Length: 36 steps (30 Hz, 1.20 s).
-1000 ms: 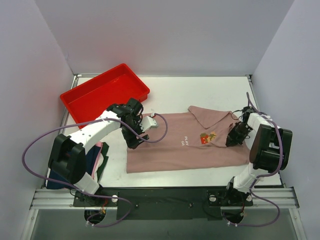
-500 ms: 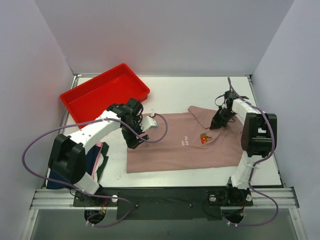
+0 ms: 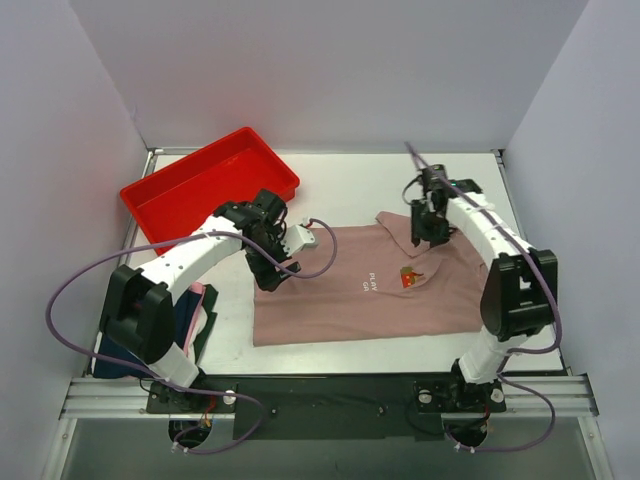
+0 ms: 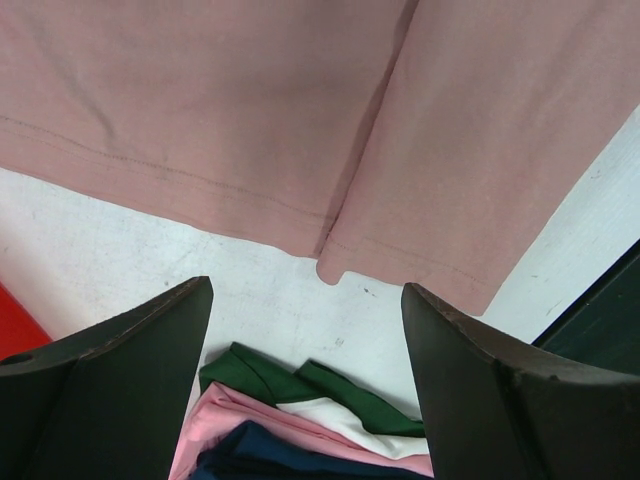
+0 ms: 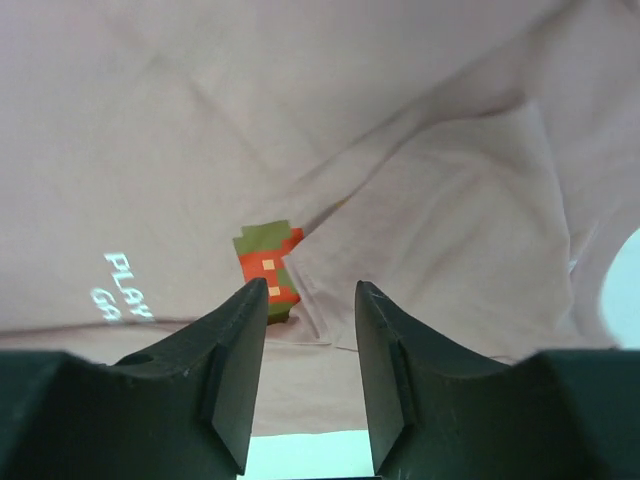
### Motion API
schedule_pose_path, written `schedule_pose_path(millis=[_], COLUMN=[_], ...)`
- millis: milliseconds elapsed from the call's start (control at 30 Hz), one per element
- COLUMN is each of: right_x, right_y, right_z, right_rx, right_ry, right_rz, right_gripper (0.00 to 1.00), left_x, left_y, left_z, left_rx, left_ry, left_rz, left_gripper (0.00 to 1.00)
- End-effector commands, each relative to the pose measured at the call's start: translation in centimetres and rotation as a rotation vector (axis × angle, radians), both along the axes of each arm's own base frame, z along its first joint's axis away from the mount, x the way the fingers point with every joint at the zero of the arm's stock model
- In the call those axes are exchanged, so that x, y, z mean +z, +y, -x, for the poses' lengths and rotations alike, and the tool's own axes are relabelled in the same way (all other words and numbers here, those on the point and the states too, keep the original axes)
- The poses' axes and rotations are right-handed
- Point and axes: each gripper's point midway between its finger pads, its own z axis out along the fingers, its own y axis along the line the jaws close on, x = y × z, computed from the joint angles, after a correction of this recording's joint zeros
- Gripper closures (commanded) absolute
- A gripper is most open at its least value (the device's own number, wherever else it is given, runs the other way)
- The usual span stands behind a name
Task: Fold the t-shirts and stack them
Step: Fold the flattened tshirt in 1/3 of the way
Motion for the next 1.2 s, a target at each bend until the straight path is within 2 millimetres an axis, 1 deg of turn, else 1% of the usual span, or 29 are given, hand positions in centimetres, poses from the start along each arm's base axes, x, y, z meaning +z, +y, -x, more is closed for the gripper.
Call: schedule_pose_path(millis=[0, 33, 67, 133, 167, 200, 333, 533, 600, 733, 800, 967, 1033, 1100, 1133, 1167], right_x=[-1.4, -1.6, -2.2, -3.0, -3.0, -3.2, -4.0, -5.7, -5.4, -4.1, -3.9, -5.2, -5.6, -5.8, -5.8, -6.2], right_y=[-0.6, -0.6, -0.6, -0.2, -0.2, -0.6, 0.0, 0.7, 1.1, 2.6, 2.9, 1.4, 1.2, 1.2, 1.3, 1.2], right_z=[2.0, 2.6, 2.5, 2.6, 2.5, 2.5, 2.4, 3.4, 3.7, 3.6, 3.7, 4.5, 4.3, 3.9, 3.6, 3.6], right_rx=[0.430, 0.468, 0.505, 0.523, 0.527, 0.530, 0.562, 0.584, 0.587, 0.620, 0.632, 0.637, 0.636, 0.639, 0.639, 0.639], right_ry=[0.203, 0.254, 0.290, 0.314, 0.317, 0.338, 0.359, 0.420, 0.414, 0.359, 0.351, 0.420, 0.432, 0.436, 0.430, 0.446], right_rz=[0.404, 0.430, 0.435, 0.424, 0.439, 0.473, 0.484, 0.449, 0.429, 0.376, 0.373, 0.441, 0.459, 0.473, 0.474, 0.476], right_gripper=[0.63, 0.63, 0.63, 0.62, 0.62, 0.62, 0.62, 0.65, 0.64, 0.63, 0.63, 0.64, 0.65, 0.67, 0.72, 0.73], left_x=[1.0, 1.0, 0.9, 0.9, 0.9, 0.9, 0.6, 0.9, 0.8, 0.6, 0.7, 0.8, 0.7, 0.6, 0.6, 0.6], left_y=[-1.0, -0.9, -0.8, -0.6, -0.5, -0.5, -0.4, -0.4, -0.2, 0.0, -0.1, -0.1, 0.0, 0.0, 0.0, -0.1], left_z=[-0.7, -0.7, -0.6, -0.5, -0.4, -0.3, 0.1, -0.3, -0.2, -0.1, -0.2, -0.2, -0.2, -0.1, -0.1, -0.1], left_rx=[0.005, 0.004, 0.002, 0.003, 0.004, 0.002, -0.001, -0.008, -0.010, -0.012, -0.014, -0.014, -0.015, -0.018, -0.020, -0.022], left_ry=[-0.012, -0.014, -0.013, -0.015, -0.016, -0.016, 0.000, -0.016, -0.013, -0.009, -0.013, -0.014, -0.014, -0.012, -0.007, -0.008], left_rz=[0.048, 0.046, 0.042, 0.037, 0.036, 0.036, 0.036, 0.032, 0.026, 0.021, 0.024, 0.023, 0.021, 0.021, 0.021, 0.023], left_gripper=[0.13, 0.13, 0.13, 0.13, 0.13, 0.13, 0.13, 0.13, 0.13, 0.13, 0.13, 0.13, 0.13, 0.13, 0.13, 0.13])
